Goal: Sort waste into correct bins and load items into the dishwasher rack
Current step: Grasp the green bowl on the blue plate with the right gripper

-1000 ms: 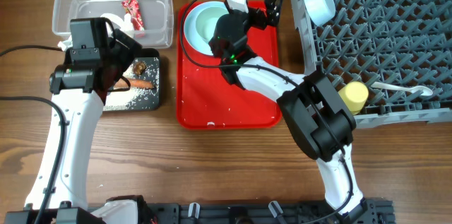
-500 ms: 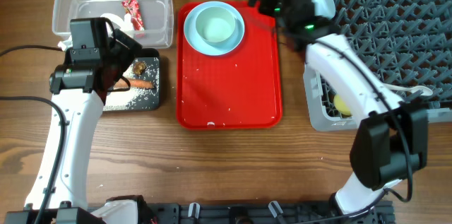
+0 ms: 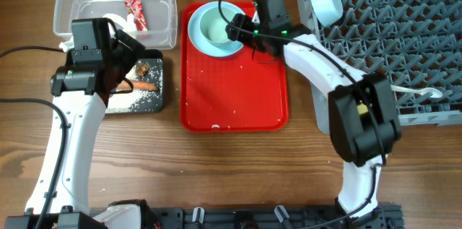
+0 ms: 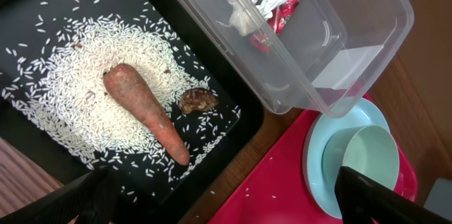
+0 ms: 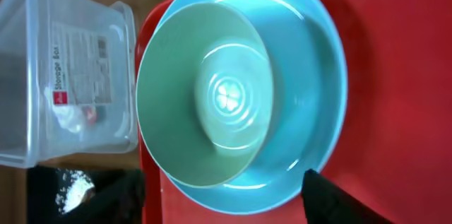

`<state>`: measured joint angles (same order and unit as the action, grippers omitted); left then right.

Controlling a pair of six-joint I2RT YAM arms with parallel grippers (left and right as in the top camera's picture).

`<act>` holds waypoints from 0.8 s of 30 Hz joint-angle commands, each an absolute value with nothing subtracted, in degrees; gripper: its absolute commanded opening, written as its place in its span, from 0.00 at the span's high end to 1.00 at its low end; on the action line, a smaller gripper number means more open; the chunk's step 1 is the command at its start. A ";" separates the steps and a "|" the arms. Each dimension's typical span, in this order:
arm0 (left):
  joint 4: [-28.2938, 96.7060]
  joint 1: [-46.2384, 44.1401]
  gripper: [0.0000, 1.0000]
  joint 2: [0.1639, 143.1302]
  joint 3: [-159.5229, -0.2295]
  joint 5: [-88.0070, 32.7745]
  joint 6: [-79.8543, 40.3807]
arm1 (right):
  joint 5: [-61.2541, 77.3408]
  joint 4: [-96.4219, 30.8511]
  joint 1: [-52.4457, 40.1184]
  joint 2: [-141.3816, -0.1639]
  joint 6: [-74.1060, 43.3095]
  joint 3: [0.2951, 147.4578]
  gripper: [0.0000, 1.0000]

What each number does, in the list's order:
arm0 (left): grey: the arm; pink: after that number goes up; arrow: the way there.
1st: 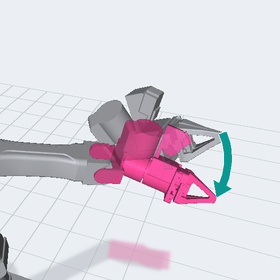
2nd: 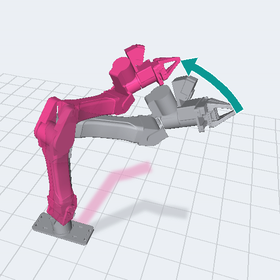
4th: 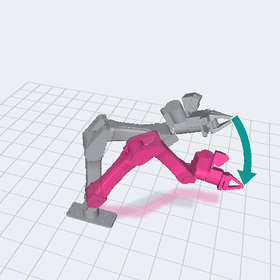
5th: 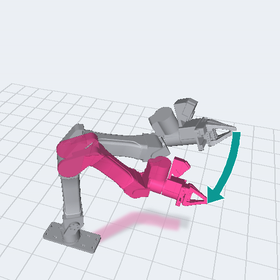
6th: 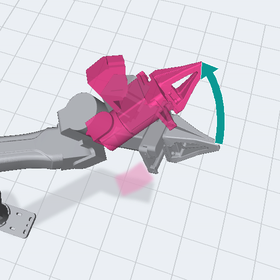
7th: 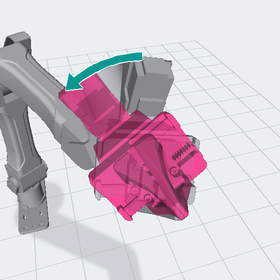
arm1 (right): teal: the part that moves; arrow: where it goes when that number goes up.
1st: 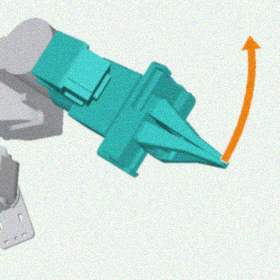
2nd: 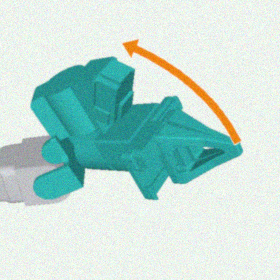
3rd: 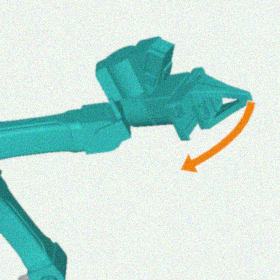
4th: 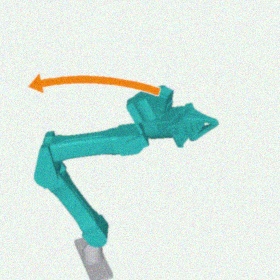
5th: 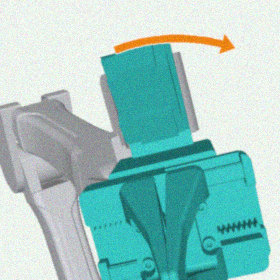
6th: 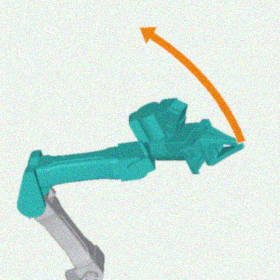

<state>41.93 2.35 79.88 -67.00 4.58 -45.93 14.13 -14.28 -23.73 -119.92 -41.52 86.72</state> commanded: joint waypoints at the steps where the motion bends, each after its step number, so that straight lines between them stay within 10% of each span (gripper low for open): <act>1: 41.82 2.20 0.00 80.05 -66.74 4.73 -45.41 | 10.09 -11.73 -25.26 -122.48 -43.70 88.66 0.43; 24: 41.82 2.20 0.00 80.05 -66.74 4.73 -45.41 | 7.73 -11.25 -25.85 -126.80 -46.44 89.06 0.96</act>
<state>41.95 2.35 79.88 -67.00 4.58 -45.93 7.25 -11.11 -25.93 -126.65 -46.48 87.44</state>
